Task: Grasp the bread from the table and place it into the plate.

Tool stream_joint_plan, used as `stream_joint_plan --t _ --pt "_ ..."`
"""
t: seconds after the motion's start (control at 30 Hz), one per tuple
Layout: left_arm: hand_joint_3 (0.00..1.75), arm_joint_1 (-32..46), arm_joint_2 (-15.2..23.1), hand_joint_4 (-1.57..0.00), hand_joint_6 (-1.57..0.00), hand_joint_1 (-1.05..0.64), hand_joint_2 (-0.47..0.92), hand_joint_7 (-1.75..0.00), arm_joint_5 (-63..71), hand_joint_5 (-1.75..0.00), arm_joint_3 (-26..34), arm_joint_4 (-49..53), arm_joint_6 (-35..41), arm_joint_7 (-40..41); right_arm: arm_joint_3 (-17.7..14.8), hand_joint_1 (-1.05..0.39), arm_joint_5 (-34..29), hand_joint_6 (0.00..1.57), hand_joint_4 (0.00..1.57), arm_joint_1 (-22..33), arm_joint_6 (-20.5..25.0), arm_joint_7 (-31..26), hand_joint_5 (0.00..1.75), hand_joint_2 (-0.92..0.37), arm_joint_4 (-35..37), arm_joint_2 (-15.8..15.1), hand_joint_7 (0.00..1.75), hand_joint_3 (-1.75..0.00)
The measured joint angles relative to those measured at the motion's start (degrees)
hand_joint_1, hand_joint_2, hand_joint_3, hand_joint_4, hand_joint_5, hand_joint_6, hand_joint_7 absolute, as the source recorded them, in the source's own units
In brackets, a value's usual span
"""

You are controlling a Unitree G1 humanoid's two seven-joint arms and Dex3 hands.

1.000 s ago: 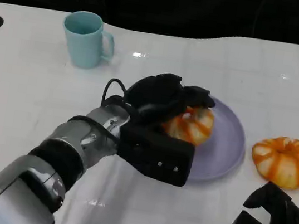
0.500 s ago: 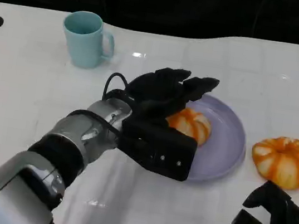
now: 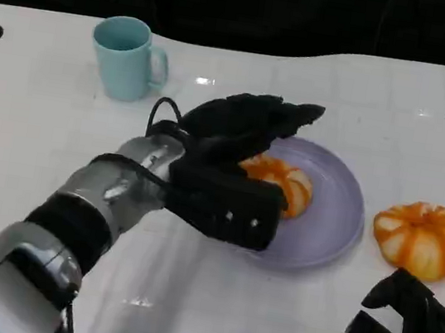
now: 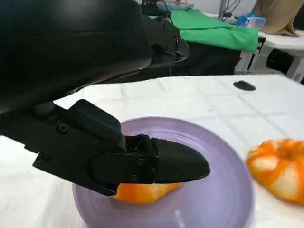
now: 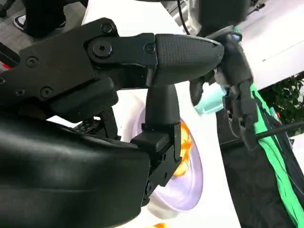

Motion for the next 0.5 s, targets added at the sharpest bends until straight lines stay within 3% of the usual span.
stream_joint_plan --t 0.43,0.47,0.5 --pt "0.47 2.7 1.4 -0.01 0.0 -0.96 0.92 0.0 -4.8 -0.01 3.3 -3.8 -1.1 -5.4 0.0 -0.48 0.0 0.49 0.65 0.0 0.0 0.0 1.75 -0.92 0.0 0.0 1.64 -0.47" --pt "0.35 2.7 1.4 -0.22 -0.19 -0.83 0.92 -0.07 -4.8 -0.24 3.3 -3.8 -1.1 -5.4 0.0 -0.48 0.0 0.49 0.65 0.0 0.0 0.0 1.75 -0.92 0.0 0.0 1.65 -0.47" --pt "0.27 3.6 1.2 -0.24 -0.31 -0.74 0.92 -0.11 -6.7 -0.56 4.6 -4.1 -2.1 -5.6 0.1 -0.48 0.0 0.49 0.65 -0.1 0.0 0.0 1.75 -0.92 0.0 0.0 1.65 -0.47"
